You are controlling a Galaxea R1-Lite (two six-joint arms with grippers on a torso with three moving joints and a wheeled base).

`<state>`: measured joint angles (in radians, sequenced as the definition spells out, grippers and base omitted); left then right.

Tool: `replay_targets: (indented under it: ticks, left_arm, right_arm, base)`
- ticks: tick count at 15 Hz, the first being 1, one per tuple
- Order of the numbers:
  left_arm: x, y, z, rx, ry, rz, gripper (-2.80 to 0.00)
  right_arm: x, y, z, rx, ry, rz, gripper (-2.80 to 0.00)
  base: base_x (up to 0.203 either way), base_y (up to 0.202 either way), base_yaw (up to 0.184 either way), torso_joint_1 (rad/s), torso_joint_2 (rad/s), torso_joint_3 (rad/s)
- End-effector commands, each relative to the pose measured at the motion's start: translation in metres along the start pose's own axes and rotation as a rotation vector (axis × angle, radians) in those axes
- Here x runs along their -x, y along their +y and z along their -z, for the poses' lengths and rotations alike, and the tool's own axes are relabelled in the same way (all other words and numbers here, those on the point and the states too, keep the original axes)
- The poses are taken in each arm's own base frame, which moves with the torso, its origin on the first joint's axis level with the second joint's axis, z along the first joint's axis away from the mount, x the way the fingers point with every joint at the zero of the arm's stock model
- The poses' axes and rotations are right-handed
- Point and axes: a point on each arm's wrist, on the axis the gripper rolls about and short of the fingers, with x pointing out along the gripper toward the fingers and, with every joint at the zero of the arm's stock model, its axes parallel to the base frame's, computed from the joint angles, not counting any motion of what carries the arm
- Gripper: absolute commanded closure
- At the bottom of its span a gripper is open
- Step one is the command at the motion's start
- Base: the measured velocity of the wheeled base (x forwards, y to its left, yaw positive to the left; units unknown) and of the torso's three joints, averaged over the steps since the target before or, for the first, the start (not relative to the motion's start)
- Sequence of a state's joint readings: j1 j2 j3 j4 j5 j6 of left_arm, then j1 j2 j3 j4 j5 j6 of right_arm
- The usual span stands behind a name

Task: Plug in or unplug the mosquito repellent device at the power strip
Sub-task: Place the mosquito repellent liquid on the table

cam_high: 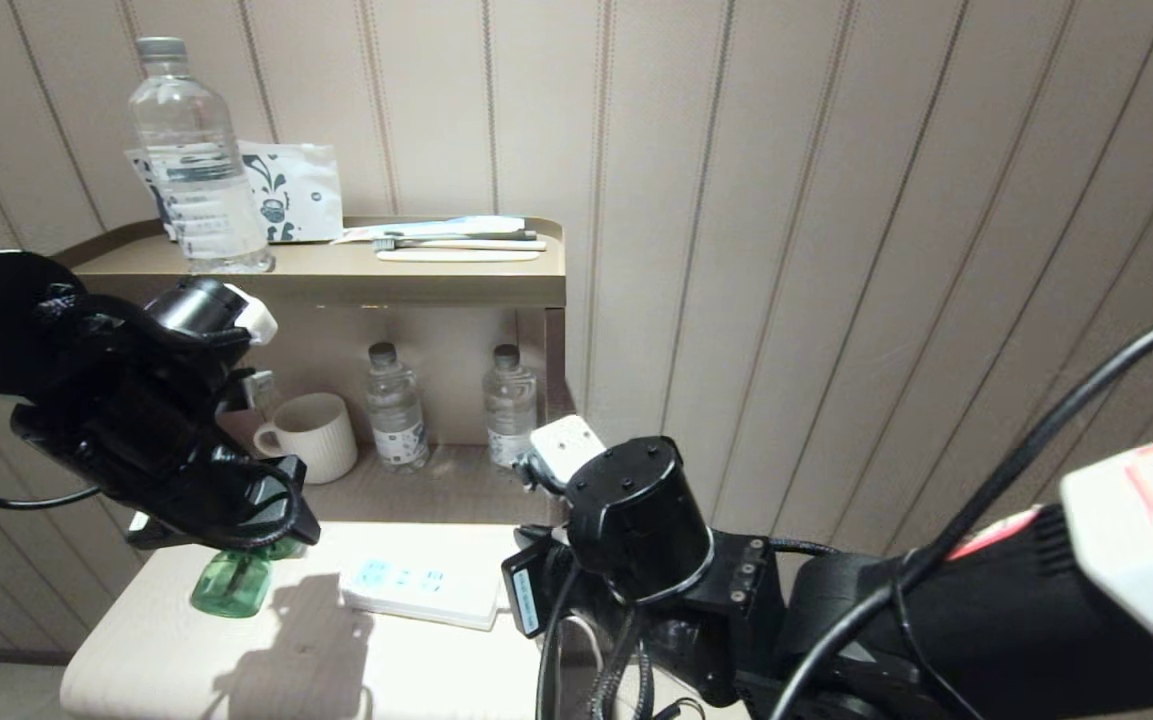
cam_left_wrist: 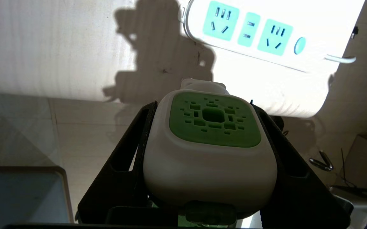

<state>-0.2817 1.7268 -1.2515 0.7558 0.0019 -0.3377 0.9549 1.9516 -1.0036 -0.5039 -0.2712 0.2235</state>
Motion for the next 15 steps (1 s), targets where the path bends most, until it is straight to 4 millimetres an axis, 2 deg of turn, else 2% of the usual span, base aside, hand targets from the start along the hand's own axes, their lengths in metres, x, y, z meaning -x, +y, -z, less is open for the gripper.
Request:
replay_targets:
  ticks: [1,4,7,11,15]
  left_arm:
    - [0.004,0.003,0.006,0.004,-0.002,-0.002,0.00]
    - [0.012,0.005,0.012,0.004,-0.015,0.004,0.00]
    - [0.018,0.007,0.017,0.003,-0.029,0.007,0.00]
    - [0.021,0.008,0.020,0.004,-0.035,0.009,0.00]
    - [0.023,0.010,0.024,0.002,-0.039,0.008,0.00]
  right_arm:
    - [0.033,-0.006,-0.018,-0.015,-0.065,0.016,0.00]
    - [0.065,-0.015,-0.024,-0.017,-0.073,0.037,0.00]
    - [0.088,-0.028,-0.032,-0.032,-0.091,0.085,0.00]
    - [0.107,-0.057,-0.039,-0.056,-0.085,0.233,0.00]
    - [0.139,-0.087,-0.043,-0.091,-0.123,0.402,0.00]
  base:
    - [0.000,0.000,0.000,0.000,0.00,0.000]
    - [0.000,0.000,0.000,0.000,0.00,0.000]
    - [0.000,0.000,0.000,0.000,0.00,0.000]
    - [0.000,0.000,0.000,0.000,0.00,0.000]
    - [0.000,0.000,0.000,0.000,0.00,0.000]
